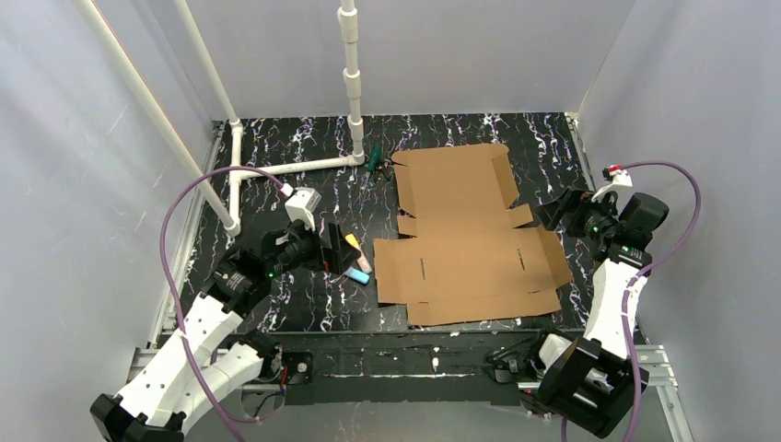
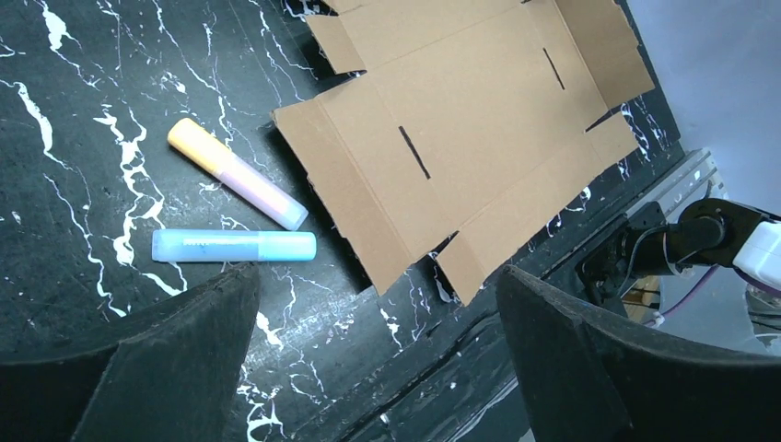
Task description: Fold the paper box
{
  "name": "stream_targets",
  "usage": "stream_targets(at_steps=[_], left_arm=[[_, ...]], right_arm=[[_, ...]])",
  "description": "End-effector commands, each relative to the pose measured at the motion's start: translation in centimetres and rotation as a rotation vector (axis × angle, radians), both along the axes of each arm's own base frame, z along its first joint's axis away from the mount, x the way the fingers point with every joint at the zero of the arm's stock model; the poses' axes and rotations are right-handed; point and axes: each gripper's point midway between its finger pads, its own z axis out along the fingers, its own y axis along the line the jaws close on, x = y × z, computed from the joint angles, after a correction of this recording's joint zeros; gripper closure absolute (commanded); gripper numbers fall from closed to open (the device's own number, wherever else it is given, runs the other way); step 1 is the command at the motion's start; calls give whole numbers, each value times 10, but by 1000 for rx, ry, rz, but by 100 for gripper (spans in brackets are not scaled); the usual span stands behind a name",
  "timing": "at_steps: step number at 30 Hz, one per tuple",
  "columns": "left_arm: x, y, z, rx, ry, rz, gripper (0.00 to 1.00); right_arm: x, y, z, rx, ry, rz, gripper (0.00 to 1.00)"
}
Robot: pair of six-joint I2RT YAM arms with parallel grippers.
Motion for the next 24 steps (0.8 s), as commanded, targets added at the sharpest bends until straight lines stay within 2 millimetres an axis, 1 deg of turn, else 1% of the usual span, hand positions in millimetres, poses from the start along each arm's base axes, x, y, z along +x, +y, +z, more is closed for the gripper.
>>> stream_targets(at_steps=[1, 9, 11, 12, 14, 16, 19, 21, 24], left_arm=[[-4, 1, -4, -15, 6, 7, 1], [-6, -6, -6, -81, 26, 7, 1], [-7, -8, -7, -96, 33, 4, 1], [-8, -10, -7, -111, 40, -1, 1], [-10, -18, -8, -161, 67, -18, 1], [-14, -31, -10, -233, 116, -54, 1], [-16, -45, -22, -307, 211, -67, 1], [-13, -52, -34, -340, 280, -49, 1], [-9, -56, -53, -314, 357, -6, 1]], right_arm=[[8, -10, 22, -37, -62, -53, 0], [7, -7, 23, -42, -76, -31, 0], [4, -1, 21, -56, -89, 18, 0], [0, 7, 17, -67, -105, 82, 0], [-12, 24, 5, -94, -139, 228, 0], [-18, 29, -7, -119, -134, 280, 0], [-18, 24, -27, -231, -40, 317, 0], [-15, 19, -46, -345, 49, 333, 0], [-12, 14, -66, -484, 138, 354, 0]])
